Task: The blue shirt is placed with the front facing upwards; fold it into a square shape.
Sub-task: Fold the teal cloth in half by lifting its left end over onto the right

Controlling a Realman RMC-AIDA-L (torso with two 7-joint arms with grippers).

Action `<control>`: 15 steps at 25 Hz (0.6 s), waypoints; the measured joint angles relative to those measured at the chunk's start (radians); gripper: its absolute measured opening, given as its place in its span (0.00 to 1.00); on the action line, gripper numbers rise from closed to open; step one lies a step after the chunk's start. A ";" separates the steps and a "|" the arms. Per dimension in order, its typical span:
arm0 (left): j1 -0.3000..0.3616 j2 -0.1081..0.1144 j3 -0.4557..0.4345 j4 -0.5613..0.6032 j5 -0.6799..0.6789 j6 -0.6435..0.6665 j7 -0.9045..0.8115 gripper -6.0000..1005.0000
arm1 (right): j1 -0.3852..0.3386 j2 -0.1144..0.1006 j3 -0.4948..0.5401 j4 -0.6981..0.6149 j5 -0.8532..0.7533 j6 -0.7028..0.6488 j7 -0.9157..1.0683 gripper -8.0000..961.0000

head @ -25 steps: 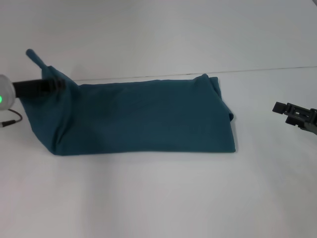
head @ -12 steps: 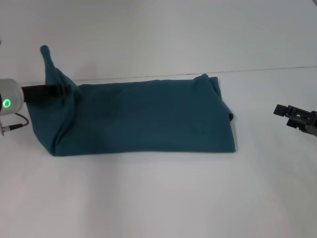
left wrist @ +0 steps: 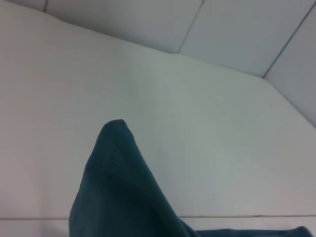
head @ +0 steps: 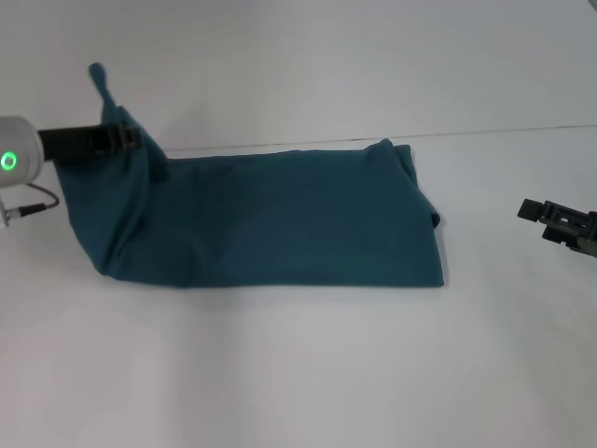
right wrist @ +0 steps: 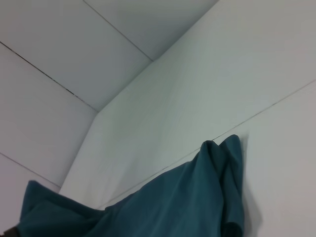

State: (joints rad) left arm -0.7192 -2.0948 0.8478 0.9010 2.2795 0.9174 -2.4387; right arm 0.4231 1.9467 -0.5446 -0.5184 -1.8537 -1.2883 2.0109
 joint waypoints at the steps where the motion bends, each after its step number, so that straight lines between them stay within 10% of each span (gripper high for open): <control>1: -0.002 -0.002 0.001 0.010 0.000 0.010 -0.007 0.04 | 0.000 0.000 0.000 0.000 0.000 0.000 0.000 0.99; 15: -0.054 -0.052 0.079 0.092 0.000 0.061 -0.108 0.05 | -0.006 0.000 -0.004 0.000 -0.001 0.001 -0.003 0.99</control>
State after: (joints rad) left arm -0.7737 -2.1472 0.9266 0.9928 2.2799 0.9782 -2.5468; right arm 0.4172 1.9465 -0.5483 -0.5185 -1.8546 -1.2869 2.0082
